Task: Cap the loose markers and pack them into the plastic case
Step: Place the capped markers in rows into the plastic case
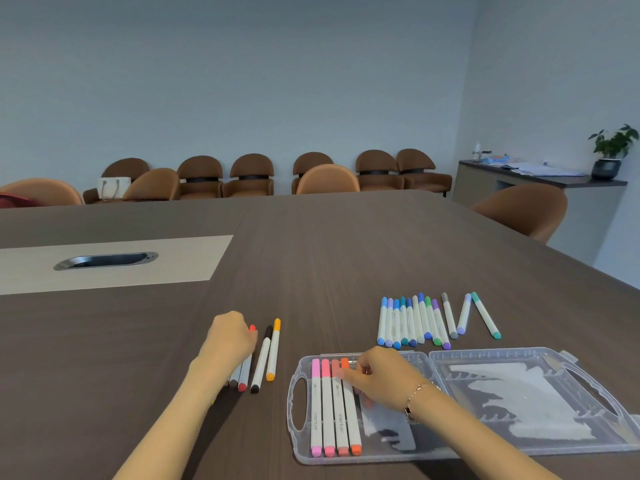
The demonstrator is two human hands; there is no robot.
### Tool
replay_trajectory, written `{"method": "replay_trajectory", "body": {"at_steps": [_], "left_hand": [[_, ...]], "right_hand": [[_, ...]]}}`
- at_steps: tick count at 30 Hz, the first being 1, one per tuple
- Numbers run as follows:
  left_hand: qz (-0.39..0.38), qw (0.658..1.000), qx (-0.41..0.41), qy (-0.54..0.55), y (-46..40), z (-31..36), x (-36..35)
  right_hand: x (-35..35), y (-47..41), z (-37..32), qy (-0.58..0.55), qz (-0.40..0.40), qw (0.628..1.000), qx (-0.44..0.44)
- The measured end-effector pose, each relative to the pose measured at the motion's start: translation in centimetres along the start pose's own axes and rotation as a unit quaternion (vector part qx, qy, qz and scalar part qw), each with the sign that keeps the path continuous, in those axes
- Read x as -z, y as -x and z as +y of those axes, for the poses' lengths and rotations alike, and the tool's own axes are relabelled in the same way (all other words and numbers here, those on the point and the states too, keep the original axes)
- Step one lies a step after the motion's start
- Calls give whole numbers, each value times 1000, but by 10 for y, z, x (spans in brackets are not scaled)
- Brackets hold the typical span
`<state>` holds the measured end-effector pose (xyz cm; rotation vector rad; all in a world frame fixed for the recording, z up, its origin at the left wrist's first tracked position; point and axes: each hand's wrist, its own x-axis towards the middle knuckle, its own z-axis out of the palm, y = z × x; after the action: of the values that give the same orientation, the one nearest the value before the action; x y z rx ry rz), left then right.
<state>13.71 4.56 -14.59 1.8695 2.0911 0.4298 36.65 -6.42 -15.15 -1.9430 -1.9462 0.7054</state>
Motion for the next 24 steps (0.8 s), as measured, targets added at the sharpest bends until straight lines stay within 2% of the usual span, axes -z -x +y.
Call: {"method": "replay_trajectory", "body": {"at_steps": [5,9,13,17,19,24], "left_hand": [[-63,995,9,-73,3,-5,4],[-54,994,-4,-96,9,1,-4],[-92,996,-6,-5,14,10,13],[-215,964,-80,136,42,31,33],[-254,948,-122,146,55,42,31],[-250,941,-171,152,72,61,28]], "right_hand": [[0,0,4,-8,-3,1000,10],[1,0,4,-24,-6,1000,11],[4,0,2,-69,32,997,9],[10,-3,-14,-225,73,971,30],[14,-4,-26,-297,51,953,27],[16,-10,-37,-345,17,939,-11]]}}
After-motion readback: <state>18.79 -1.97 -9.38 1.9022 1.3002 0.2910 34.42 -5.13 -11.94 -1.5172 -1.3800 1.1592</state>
